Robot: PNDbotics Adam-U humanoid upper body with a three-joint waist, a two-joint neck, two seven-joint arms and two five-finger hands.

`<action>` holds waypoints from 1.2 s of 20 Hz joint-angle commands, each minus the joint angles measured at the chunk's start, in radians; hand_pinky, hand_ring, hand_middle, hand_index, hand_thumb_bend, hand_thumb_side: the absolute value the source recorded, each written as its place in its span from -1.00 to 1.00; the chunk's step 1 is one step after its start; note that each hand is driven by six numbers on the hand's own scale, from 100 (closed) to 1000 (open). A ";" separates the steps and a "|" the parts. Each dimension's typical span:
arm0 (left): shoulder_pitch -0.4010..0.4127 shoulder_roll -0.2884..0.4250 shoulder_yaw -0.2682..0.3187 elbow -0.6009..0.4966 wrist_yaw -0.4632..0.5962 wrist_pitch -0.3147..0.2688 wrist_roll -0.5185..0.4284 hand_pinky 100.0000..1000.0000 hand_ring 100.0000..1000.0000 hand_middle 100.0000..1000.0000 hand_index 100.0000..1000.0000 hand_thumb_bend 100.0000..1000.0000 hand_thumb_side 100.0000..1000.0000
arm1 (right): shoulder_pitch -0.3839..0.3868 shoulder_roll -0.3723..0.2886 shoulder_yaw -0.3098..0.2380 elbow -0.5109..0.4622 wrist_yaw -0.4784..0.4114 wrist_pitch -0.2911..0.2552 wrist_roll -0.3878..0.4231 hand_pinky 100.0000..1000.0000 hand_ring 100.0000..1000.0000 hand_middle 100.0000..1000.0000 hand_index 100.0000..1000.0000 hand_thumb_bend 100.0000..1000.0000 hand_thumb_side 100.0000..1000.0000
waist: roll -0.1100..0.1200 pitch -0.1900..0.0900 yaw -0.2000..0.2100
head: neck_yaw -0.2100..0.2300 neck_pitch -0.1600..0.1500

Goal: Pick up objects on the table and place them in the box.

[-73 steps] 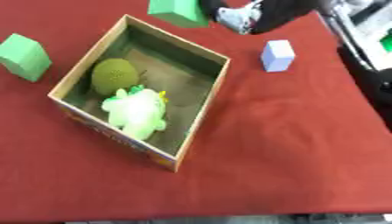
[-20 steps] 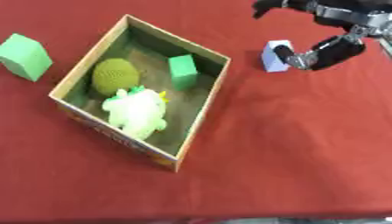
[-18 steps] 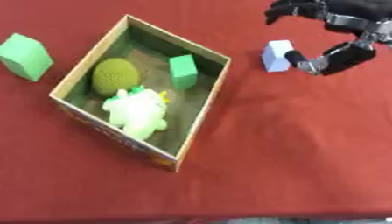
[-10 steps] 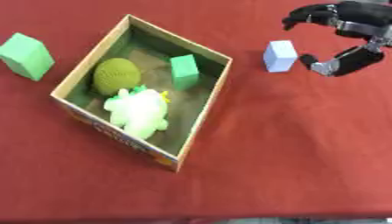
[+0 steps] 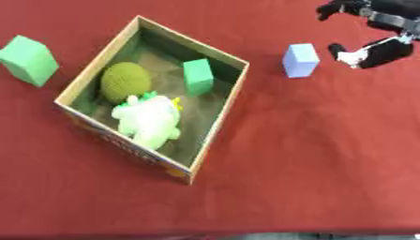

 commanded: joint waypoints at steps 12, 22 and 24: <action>-0.014 0.015 0.005 -0.020 0.001 0.003 -0.004 0.71 0.87 0.58 0.75 -1.00 0.36 | -0.036 -0.032 0.022 0.048 0.033 0.008 -0.001 1.00 1.00 0.72 1.00 -1.00 -0.13 | -0.020 0.001 0.006 | -0.009 -0.018; -0.020 0.015 0.004 -0.020 0.002 0.007 -0.009 0.72 0.87 0.57 0.75 -1.00 0.36 | -0.035 -0.037 0.050 0.015 0.051 -0.052 0.071 1.00 1.00 0.80 1.00 -0.89 -0.14 | -0.032 0.008 0.013 | -0.014 -0.017; -0.020 0.015 0.004 -0.020 0.003 0.008 -0.009 0.72 0.87 0.57 0.75 -1.00 0.36 | -0.042 -0.037 0.054 0.023 0.070 -0.079 0.085 1.00 1.00 0.82 1.00 -0.90 -0.50 | -0.033 0.009 0.014 | -0.015 -0.016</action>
